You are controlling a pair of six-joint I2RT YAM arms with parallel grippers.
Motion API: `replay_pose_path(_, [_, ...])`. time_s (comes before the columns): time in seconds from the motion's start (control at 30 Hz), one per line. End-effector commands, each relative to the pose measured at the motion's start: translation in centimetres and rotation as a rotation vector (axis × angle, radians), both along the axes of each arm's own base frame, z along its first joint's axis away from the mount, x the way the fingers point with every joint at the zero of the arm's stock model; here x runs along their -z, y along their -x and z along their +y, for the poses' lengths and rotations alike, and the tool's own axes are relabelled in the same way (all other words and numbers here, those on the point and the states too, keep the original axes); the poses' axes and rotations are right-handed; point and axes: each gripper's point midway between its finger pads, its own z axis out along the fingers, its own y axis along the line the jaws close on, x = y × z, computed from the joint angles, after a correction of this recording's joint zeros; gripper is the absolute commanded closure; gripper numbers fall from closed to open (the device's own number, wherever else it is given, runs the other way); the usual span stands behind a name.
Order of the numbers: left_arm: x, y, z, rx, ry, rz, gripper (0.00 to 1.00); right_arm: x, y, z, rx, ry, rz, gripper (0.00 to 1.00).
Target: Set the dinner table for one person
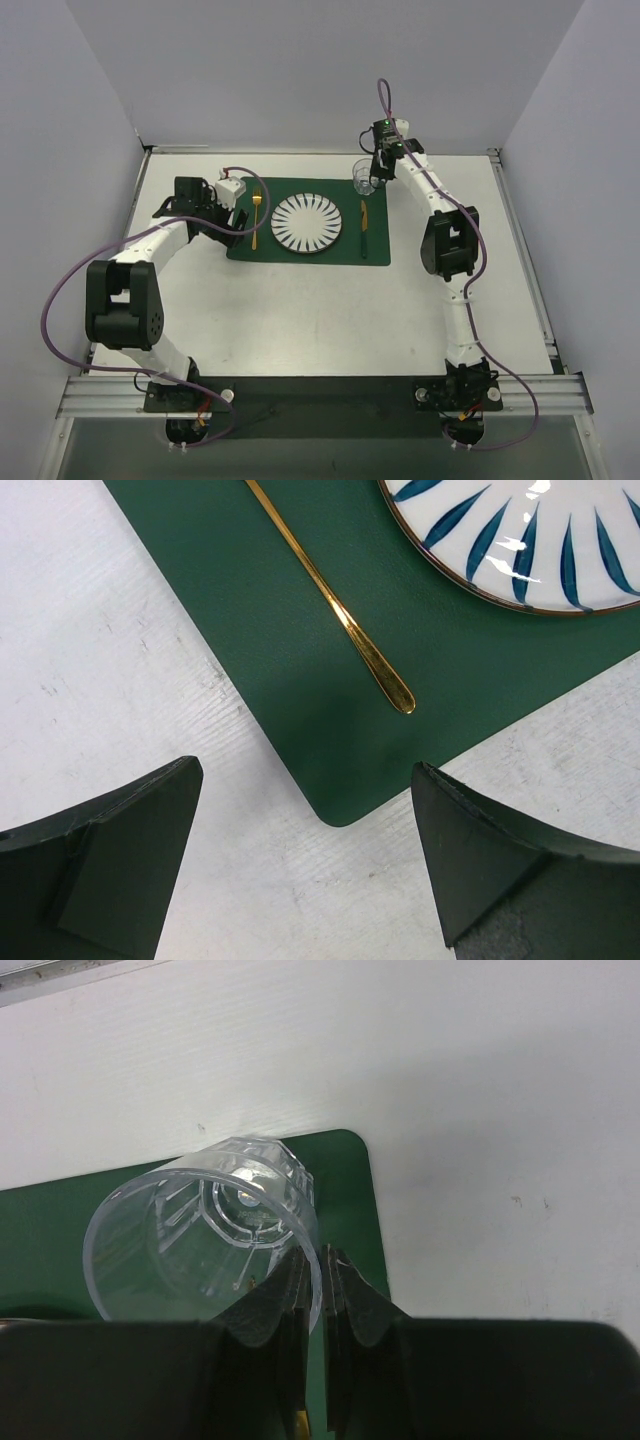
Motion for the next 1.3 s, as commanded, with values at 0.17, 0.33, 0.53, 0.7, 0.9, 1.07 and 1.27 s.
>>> replay_pose_path(0.17, [-0.9, -0.6, 0.0, 0.009, 0.017, -0.029, 0.03, -4.1, 1.6, 1.0, -0.017, -0.045, -0.021, 1.00])
replay_pose_path(0.33, [-0.8, -0.6, 0.1, 0.007, 0.017, -0.028, 0.03, -3.8, 1.7, 0.9, -0.013, -0.042, -0.013, 1.00])
replay_pose_path(0.53, [-0.8, -0.6, 0.1, 0.007, 0.017, -0.026, 0.03, -3.7, 1.5, 0.9, -0.008, -0.036, -0.017, 0.70])
replay_pose_path(0.7, [-0.7, -0.6, 0.1, 0.008, 0.018, -0.025, 0.03, -4.4, 1.4, 1.0, -0.015, -0.045, -0.029, 0.57])
replay_pose_path(0.9, [-0.8, -0.5, 0.0, 0.007, 0.019, -0.023, 0.03, -5.9, 1.7, 1.3, -0.043, -0.058, -0.046, 0.54])
replay_pose_path(1.07, [-0.7, -0.5, 0.1, 0.003, 0.023, -0.020, 0.03, -9.3, 3.6, 1.2, -0.061, -0.036, -0.085, 0.54])
replay_pose_path(1.27, [-0.5, -0.5, -1.5, 0.036, 0.046, -0.006, 0.05, -8.5, 9.1, 1.2, -0.122, 0.045, -0.020, 0.54])
